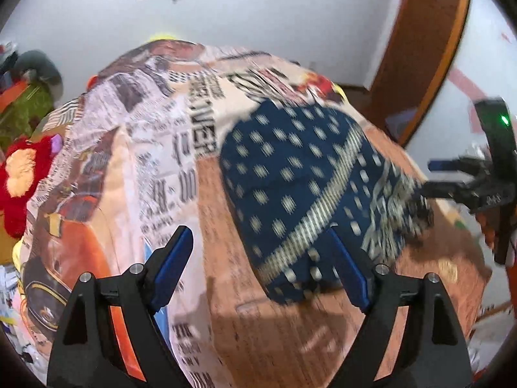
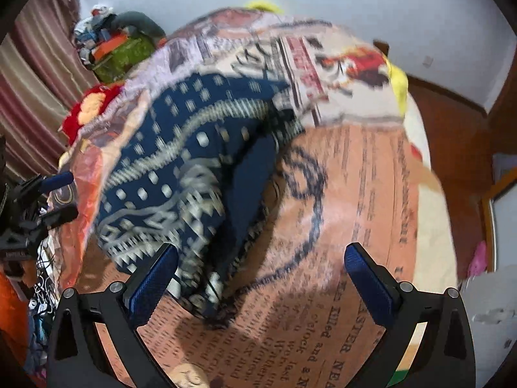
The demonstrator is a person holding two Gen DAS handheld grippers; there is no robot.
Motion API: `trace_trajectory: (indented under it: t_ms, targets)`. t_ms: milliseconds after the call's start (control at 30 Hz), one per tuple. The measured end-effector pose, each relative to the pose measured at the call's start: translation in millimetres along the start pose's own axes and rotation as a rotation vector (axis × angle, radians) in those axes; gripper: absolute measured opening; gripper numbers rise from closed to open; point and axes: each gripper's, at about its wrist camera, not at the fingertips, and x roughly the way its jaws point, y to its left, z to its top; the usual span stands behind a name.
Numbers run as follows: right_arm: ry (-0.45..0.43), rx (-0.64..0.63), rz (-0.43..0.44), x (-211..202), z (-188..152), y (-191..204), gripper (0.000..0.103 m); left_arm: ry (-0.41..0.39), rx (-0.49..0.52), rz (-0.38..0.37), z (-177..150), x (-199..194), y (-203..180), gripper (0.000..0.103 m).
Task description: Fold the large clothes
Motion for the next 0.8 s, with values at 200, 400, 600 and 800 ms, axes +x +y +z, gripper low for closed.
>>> trace_trajectory:
  t_ms: [200,400,600,800]
  targets:
    - [-0.023,0.118,0.104,9.8,31.0,0.2,0.103,0.075,-0.196,-0.079,23.4,38.0,34.4,0.084]
    - [0.127,0.255,0.189,68.7,41.2,-10.4,0.103,0.204,-0.302,-0.220,22.3,86.8,42.9,0.084]
    - [0.222,0.324,0.299,115.1,40.6,-12.2,0.103,0.253,-0.411,-0.386,13.4,121.2,48.5,0.094]
    - [0.223,0.256,0.336,131.3,49.8,7.5,0.103,0.309,-0.491,-0.503,8.1,153.6,50.4,0.099]
